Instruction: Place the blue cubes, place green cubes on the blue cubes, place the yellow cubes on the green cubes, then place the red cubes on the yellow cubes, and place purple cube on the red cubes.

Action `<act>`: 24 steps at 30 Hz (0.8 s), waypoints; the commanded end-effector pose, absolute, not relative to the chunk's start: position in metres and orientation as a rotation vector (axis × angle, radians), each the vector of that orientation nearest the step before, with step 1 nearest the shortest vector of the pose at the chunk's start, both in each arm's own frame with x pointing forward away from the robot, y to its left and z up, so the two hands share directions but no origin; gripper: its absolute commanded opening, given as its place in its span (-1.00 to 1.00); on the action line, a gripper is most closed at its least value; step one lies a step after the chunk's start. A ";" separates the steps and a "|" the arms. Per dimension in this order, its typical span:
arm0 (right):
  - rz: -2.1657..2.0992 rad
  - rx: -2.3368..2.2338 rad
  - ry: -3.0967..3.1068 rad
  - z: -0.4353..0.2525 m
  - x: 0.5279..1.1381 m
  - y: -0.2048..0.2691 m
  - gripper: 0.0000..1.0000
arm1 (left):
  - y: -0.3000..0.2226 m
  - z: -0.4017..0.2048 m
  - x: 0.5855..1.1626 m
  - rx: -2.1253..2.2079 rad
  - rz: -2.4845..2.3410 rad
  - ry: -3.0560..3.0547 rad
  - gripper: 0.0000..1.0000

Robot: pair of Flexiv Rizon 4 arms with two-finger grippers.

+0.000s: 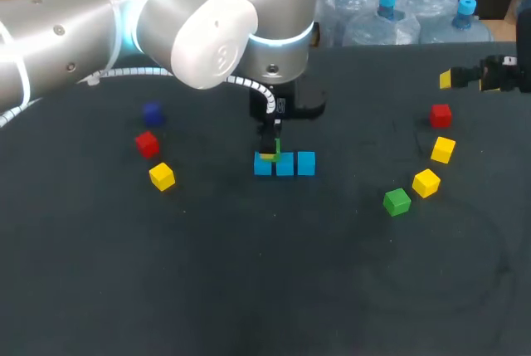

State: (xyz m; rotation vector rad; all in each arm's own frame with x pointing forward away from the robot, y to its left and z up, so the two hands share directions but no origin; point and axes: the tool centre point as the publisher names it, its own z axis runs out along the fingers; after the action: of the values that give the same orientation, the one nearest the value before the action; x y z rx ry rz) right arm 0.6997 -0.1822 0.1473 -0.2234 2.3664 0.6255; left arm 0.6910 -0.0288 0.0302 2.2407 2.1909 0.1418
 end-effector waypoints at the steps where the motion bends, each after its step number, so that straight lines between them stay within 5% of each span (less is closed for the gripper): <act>1: 0.622 -0.223 2.367 0.148 0.699 -0.183 1.00 | -0.028 0.029 0.693 2.242 0.138 2.195 -1.00; 24: 0.622 -0.223 2.367 0.148 0.699 -0.183 1.00 | -0.028 0.034 0.687 2.257 0.121 2.167 -1.00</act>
State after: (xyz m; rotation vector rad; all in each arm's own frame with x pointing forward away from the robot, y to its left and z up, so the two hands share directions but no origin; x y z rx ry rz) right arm 0.6997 -0.1822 0.1473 -0.2234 2.3664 0.6255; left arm 0.6882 -0.0294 0.0342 2.2566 2.1719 0.1209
